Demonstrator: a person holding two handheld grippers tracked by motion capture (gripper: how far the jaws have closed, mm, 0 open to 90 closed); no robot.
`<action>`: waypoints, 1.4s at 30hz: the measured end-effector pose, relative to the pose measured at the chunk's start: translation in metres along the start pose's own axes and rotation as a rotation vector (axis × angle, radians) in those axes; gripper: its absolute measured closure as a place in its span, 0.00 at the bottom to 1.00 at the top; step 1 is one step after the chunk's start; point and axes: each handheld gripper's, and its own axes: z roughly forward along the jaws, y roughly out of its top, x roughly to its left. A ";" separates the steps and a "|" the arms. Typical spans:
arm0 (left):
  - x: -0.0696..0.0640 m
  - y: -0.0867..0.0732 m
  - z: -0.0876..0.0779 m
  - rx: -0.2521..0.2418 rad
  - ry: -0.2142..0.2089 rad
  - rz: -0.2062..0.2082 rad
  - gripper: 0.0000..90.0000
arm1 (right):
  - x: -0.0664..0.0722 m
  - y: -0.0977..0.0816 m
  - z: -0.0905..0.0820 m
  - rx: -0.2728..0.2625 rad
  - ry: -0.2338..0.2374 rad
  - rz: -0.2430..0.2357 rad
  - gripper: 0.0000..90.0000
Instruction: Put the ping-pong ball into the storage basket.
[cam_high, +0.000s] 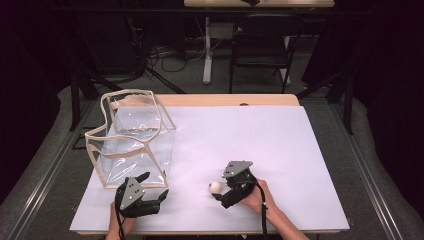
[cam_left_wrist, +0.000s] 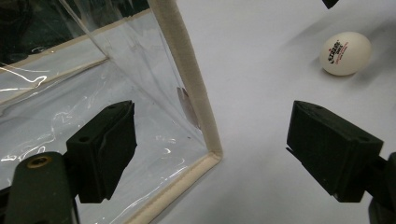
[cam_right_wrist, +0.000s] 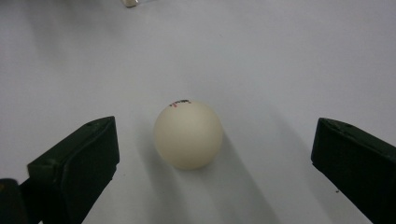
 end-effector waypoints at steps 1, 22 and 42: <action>0.000 0.000 0.000 0.000 0.000 0.001 0.18 | 0.001 0.000 0.001 -0.002 0.002 0.002 0.01; 0.000 0.000 -0.002 -0.001 0.001 0.001 0.18 | 0.008 -0.003 0.011 0.000 0.037 0.000 0.11; 0.001 0.000 -0.002 -0.004 0.001 -0.002 0.18 | 0.013 -0.005 0.019 0.045 0.021 -0.016 0.49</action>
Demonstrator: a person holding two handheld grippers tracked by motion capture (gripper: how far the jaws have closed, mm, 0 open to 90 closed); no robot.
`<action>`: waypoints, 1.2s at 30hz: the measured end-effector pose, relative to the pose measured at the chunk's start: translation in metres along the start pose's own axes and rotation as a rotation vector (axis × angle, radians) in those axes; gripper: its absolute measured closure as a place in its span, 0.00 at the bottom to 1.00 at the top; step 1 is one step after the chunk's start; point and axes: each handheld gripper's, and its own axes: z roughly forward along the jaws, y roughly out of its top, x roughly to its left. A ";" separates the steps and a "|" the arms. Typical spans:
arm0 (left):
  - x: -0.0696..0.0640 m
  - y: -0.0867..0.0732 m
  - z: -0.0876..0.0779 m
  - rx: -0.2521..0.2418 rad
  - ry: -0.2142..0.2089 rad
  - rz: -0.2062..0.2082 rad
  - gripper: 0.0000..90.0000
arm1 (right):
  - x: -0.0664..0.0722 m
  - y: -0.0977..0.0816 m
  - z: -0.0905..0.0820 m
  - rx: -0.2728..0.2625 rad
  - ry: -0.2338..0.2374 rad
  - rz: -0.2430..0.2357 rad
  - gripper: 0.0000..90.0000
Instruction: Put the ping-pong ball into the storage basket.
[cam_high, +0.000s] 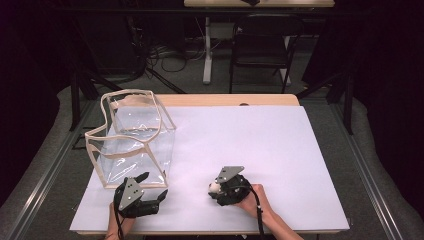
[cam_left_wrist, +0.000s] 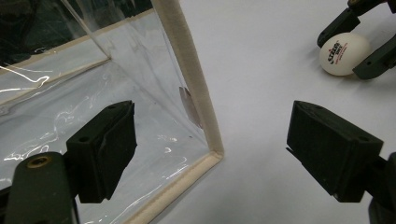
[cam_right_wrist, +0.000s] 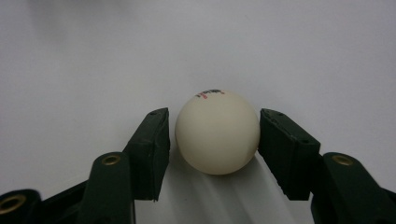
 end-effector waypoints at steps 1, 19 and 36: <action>0.000 0.000 0.000 0.000 0.000 0.000 0.18 | 0.000 0.000 0.000 0.003 -0.003 -0.002 0.50; 0.000 0.000 -0.001 -0.003 0.001 0.001 0.18 | -0.001 0.003 -0.009 -0.021 -0.037 0.001 0.56; 0.000 0.000 -0.001 -0.005 0.001 0.003 0.18 | -0.003 0.007 -0.018 -0.038 -0.064 -0.001 0.56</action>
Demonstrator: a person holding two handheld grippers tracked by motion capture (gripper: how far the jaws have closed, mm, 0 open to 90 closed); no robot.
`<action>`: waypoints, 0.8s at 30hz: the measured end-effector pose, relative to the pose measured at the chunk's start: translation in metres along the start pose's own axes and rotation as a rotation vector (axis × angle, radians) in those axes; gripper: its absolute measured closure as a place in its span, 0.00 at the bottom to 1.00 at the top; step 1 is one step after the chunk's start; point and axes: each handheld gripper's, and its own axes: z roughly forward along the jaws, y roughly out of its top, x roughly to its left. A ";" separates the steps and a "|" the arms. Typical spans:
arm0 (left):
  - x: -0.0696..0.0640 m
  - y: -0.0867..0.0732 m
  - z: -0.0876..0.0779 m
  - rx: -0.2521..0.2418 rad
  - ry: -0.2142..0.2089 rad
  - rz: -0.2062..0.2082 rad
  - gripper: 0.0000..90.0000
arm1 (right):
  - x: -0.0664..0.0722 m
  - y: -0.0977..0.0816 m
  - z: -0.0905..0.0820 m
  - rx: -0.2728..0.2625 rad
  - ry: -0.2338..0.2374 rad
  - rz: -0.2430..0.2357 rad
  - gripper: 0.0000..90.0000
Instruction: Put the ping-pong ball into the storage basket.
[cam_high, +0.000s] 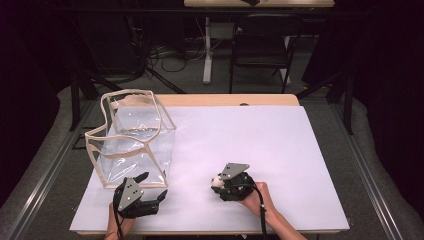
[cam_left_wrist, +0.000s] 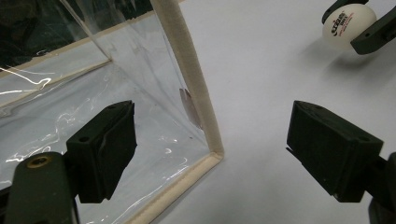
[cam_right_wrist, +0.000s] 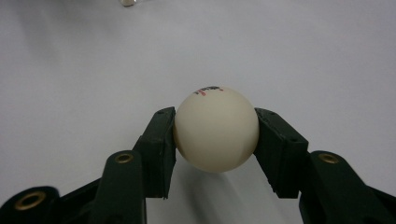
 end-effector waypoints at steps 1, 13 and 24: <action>0.000 0.000 0.000 0.001 0.000 0.000 0.18 | 0.000 0.000 -0.001 0.000 -0.004 0.000 0.56; -0.001 0.000 0.002 0.007 0.000 0.002 0.18 | -0.004 0.004 -0.008 -0.018 -0.021 0.005 0.56; 0.000 0.000 0.002 0.005 0.000 0.000 0.18 | -0.008 0.007 -0.012 -0.028 -0.040 0.005 0.56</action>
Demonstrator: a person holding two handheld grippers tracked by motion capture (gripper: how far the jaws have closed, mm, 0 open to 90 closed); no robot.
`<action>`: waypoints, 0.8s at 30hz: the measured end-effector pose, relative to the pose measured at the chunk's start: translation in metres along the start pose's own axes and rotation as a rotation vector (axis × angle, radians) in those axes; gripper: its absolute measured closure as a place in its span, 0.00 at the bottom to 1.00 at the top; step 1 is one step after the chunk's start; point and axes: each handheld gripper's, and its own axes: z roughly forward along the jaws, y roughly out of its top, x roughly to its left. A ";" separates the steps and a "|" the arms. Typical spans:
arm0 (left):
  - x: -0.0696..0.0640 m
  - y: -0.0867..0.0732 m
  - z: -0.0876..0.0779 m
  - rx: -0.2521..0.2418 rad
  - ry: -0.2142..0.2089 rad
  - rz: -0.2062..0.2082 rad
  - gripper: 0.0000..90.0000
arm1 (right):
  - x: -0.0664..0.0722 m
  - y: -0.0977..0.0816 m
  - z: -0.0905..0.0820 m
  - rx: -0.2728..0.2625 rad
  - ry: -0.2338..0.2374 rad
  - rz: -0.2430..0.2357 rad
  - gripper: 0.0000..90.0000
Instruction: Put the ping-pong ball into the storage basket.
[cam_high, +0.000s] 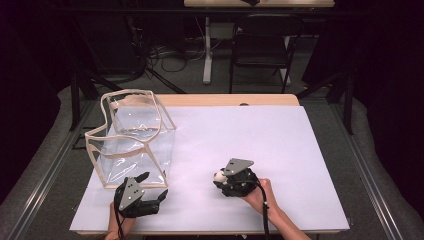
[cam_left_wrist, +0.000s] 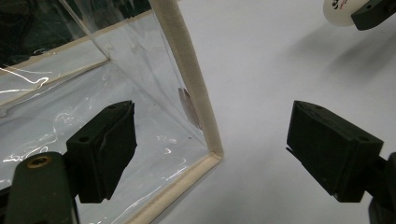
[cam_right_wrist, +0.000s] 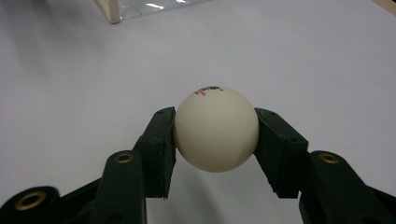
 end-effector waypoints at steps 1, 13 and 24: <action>0.000 0.000 0.000 -0.001 0.000 0.000 0.18 | 0.000 0.000 0.000 0.002 0.000 0.002 0.56; 0.000 0.000 0.000 0.000 -0.001 0.002 0.18 | -0.006 0.007 -0.003 -0.009 -0.015 0.000 0.56; 0.000 0.000 0.001 -0.002 -0.002 0.002 0.18 | -0.012 0.015 -0.002 -0.011 -0.026 -0.003 0.56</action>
